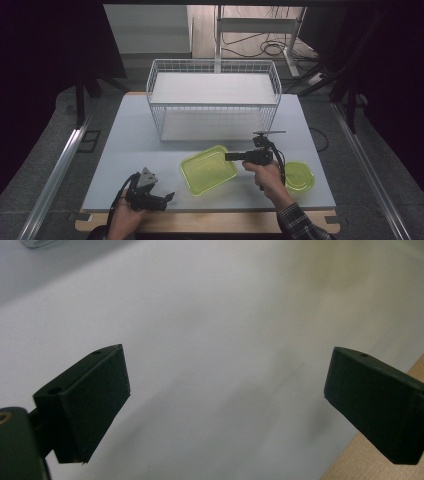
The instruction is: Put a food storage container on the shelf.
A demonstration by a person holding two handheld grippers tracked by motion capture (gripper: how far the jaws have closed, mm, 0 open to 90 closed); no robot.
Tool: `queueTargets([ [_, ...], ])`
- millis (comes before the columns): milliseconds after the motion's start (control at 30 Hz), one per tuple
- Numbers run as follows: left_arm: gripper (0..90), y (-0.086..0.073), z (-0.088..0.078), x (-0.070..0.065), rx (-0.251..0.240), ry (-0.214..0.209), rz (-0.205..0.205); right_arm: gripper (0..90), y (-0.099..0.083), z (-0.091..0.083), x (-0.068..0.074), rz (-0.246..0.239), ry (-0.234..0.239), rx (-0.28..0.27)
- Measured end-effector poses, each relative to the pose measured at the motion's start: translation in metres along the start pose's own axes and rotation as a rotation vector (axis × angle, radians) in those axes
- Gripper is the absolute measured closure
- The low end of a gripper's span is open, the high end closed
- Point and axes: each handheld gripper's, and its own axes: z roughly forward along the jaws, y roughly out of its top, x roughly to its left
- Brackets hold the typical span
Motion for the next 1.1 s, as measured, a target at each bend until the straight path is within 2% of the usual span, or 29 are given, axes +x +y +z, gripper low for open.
queueTargets([
  [400,3.5,-0.001,0.001,0.001,-0.003,-0.004,-0.005,79.6,0.027,-0.021,0.019,-0.007,0.018,-0.081],
  [833,3.5,-0.001,0.001,0.002,-0.001,-0.007,-0.001,79.6,0.058,-0.039,0.045,-0.044,0.016,-0.137],
  [1100,3.5,-0.001,0.002,0.002,-0.003,-0.010,-0.005,79.6,0.078,-0.048,0.054,-0.042,0.013,-0.170],
])
